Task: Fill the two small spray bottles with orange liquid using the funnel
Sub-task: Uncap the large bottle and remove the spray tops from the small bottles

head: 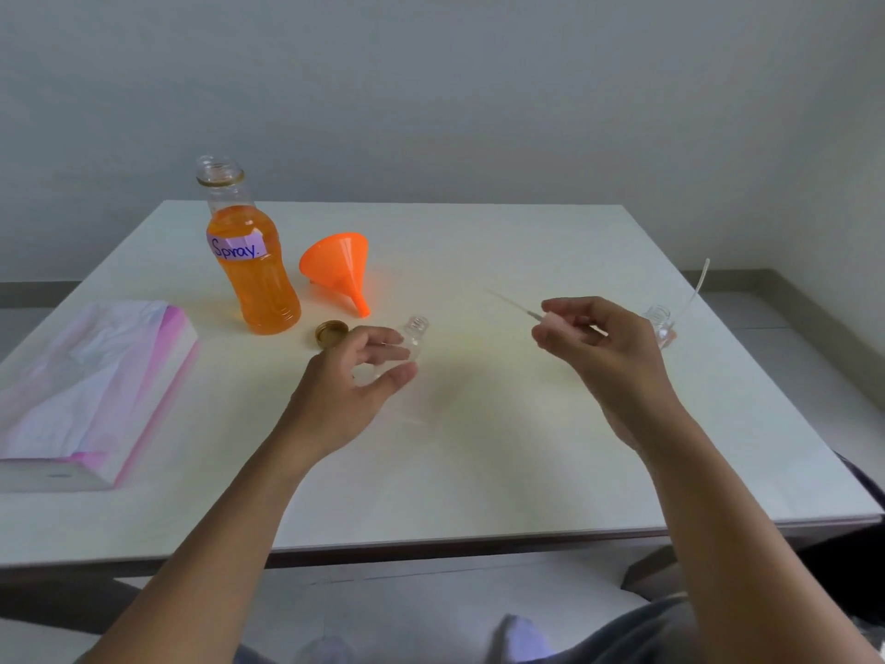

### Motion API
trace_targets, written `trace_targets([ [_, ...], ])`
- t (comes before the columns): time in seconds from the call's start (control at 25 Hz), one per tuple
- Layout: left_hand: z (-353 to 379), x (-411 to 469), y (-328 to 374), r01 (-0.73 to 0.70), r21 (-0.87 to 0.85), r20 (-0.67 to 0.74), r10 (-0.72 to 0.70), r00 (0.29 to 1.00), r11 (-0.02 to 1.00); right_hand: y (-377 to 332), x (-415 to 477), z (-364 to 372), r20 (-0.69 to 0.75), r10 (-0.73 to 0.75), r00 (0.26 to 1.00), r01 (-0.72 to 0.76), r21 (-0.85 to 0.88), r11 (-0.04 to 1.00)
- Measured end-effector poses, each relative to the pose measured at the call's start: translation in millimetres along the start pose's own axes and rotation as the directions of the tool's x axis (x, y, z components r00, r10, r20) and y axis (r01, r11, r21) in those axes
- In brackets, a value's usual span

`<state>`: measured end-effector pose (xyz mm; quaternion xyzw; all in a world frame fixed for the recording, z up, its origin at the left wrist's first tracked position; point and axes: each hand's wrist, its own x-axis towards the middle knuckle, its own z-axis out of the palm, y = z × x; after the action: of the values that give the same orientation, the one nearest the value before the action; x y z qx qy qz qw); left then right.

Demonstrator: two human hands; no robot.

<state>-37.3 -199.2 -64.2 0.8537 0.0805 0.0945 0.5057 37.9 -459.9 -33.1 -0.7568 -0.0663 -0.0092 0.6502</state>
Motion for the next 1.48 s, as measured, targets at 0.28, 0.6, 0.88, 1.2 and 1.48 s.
trace_targets([
  [0.28, 37, 0, 9, -0.03, -0.154, -0.021, 0.027, 0.999, 0.988, 15, 4, 16, 0.004, 0.052, 0.999, -0.051, -0.06, 0.997],
  [0.6, 77, 7, 17, -0.065, -0.125, -0.045, 0.06, 0.997, 0.99, 42, 11, 28, -0.029, -0.134, 0.991, 0.122, -0.258, 0.959],
  [0.88, 77, 5, 13, -0.063, -0.078, -0.04, 0.06, 0.997, 0.995, 54, 20, 26, -0.029, -0.166, 0.986, 0.144, -0.369, 0.918],
  [1.2, 86, 11, 19, -0.054, -0.065, -0.058, 0.05, 0.997, 0.996, 41, 6, 12, 0.045, 0.015, 0.999, 0.011, -0.531, 0.847],
  [1.48, 36, -7, 7, 0.0, 0.15, -0.02, 0.003, 1.0, 0.989, 17, -59, 21, 0.344, 0.041, 0.938, 0.199, -0.633, 0.748],
])
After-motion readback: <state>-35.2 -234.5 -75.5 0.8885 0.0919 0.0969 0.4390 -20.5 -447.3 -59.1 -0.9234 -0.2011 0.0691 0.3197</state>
